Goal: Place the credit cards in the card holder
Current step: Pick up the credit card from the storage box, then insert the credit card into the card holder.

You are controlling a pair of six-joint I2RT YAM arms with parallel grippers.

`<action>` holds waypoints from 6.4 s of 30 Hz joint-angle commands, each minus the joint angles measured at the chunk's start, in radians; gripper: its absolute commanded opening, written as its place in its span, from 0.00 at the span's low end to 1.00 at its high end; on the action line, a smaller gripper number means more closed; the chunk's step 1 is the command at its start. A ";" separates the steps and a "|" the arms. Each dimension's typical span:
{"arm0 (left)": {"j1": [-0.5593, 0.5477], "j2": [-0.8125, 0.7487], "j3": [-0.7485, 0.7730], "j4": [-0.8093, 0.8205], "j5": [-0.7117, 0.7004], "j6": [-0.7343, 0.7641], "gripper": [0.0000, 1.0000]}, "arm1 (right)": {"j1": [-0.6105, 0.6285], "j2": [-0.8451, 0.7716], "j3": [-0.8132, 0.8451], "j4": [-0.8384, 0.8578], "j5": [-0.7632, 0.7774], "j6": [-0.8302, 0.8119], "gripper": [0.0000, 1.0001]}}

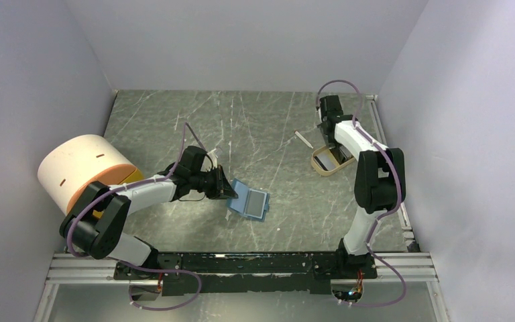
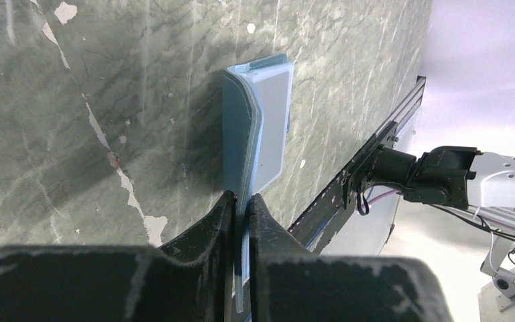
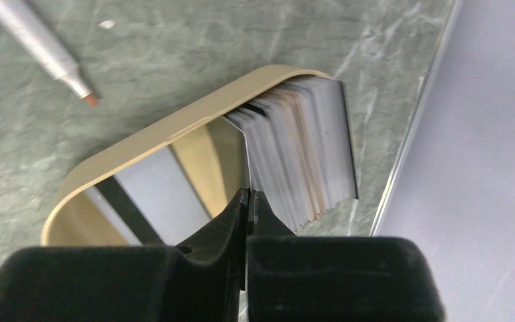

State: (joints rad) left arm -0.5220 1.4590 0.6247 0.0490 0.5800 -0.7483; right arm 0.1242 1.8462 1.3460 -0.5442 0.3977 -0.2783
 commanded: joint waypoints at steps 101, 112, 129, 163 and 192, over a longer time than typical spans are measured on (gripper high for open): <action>-0.009 -0.002 -0.326 0.312 -0.042 -0.202 0.16 | 0.548 -0.389 -0.913 1.002 -0.692 1.144 0.00; -0.007 0.018 -0.312 0.311 -0.038 -0.199 0.16 | 0.568 -0.370 -0.941 1.017 -0.681 1.177 0.00; -0.008 0.012 -0.313 0.307 -0.044 -0.204 0.15 | 0.576 -0.450 -0.999 0.965 -0.627 1.186 0.00; -0.018 -0.006 -0.317 0.358 -0.005 -0.237 0.18 | 0.653 -0.317 -0.933 1.063 -0.606 1.252 0.14; -0.024 0.008 -0.359 0.578 0.093 -0.297 0.26 | 0.686 -0.258 -0.868 1.098 -0.677 1.214 0.43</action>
State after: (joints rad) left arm -0.5400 1.4532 0.2714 0.5507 0.6373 -1.0374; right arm 0.8001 1.5604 0.4881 0.4675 -0.2249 0.9115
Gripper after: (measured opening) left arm 0.256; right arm 0.444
